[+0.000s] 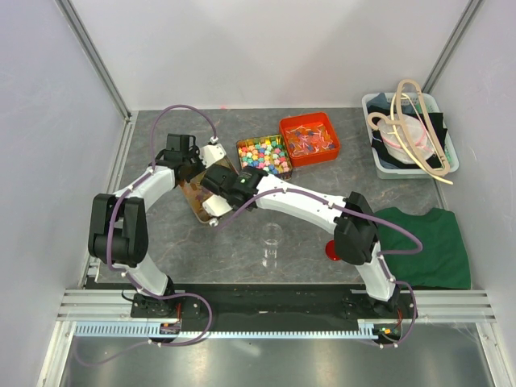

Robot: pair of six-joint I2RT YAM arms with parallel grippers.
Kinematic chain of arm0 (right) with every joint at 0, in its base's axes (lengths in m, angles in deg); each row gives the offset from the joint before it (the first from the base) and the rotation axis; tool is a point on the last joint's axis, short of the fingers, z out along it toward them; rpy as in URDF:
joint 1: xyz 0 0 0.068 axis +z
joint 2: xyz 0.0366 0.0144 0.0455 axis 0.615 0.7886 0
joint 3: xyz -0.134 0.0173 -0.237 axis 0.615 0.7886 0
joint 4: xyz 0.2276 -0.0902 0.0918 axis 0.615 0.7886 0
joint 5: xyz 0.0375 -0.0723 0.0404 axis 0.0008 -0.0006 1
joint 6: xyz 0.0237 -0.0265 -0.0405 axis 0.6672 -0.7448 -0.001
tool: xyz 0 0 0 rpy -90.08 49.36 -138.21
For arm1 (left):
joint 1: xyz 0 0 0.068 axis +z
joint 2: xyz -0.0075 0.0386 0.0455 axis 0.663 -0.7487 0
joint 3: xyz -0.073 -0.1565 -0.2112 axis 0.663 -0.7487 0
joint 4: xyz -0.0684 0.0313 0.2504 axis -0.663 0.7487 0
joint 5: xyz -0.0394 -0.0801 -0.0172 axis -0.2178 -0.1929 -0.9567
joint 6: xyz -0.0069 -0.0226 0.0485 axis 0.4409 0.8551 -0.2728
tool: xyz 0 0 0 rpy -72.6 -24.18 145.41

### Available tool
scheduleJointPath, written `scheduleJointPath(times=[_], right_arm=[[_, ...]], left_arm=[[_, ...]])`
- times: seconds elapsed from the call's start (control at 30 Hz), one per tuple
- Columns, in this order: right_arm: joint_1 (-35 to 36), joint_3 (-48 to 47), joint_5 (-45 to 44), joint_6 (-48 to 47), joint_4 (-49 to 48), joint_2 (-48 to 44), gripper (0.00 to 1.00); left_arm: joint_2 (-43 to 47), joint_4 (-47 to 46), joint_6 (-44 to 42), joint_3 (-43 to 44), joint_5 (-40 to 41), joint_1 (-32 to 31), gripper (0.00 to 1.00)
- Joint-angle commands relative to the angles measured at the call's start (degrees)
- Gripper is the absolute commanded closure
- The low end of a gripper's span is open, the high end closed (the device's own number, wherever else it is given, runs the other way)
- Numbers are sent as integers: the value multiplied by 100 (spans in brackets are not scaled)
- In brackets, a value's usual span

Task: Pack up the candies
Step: Scoop the fake candies from the storage box.

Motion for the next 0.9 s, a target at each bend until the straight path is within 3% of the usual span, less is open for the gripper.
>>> scheduleJointPath(times=[0.0,0.63,0.73,0.87], right_arm=[[56,-251,235,-25,448,280,100],[-138,-919,1534,440,1337,517,100],[-233,-867,1228,432,1267,526,100],[-173,-910,1525,475,1292,491,100]], left_arm=[[254,-415,-118,62,-83,-61,98],[359,-494,225,-131,-303,-78,98],[333,-494,243,-140,-294,-78,98],[333,-502,287,-158,-338,-78,98]])
